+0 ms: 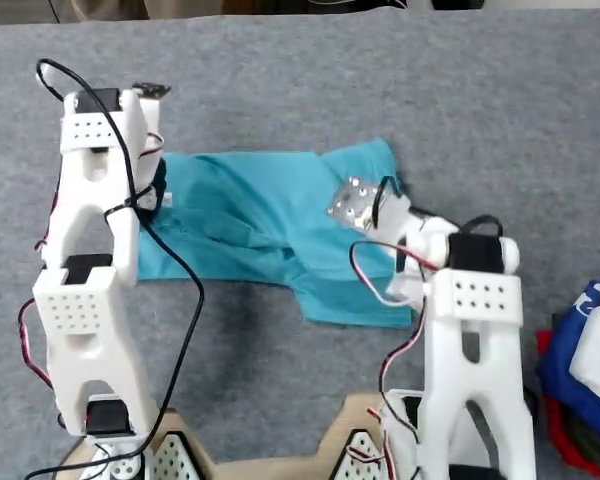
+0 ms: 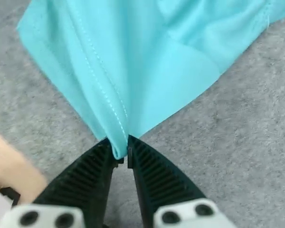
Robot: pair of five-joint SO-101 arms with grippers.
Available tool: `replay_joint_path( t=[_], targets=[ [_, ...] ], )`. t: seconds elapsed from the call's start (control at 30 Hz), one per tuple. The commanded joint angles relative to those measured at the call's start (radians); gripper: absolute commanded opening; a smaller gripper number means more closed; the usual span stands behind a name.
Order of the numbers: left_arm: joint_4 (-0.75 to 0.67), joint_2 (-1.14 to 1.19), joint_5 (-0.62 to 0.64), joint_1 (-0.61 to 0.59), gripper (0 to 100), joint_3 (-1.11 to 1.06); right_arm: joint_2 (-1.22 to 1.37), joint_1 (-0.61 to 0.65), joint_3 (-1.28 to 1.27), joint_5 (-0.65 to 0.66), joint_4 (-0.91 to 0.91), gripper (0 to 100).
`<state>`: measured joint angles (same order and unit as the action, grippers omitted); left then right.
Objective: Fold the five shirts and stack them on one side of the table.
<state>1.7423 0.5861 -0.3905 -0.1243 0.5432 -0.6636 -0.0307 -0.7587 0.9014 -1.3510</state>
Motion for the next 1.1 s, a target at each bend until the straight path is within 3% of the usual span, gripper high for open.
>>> replay_joint_path(
  t=[0.0,0.2,0.57,1.07],
  targets=[
    [-0.018,-0.128,-0.037,0.005,2,-0.106,-0.067,-0.021,-0.068,0.02,0.014,0.5],
    [-0.143,-0.288,-0.068,-0.049,2,-0.333,-0.108,-0.022,-0.094,0.003,0.031,0.5],
    [-0.301,-0.46,-0.086,-0.064,2,-0.69,-0.228,-0.021,-0.028,0.005,-0.104,0.5],
    [-0.405,-0.467,-0.081,-0.066,2,-0.784,-0.268,0.051,0.03,-0.017,-0.207,0.5]
  ],
)
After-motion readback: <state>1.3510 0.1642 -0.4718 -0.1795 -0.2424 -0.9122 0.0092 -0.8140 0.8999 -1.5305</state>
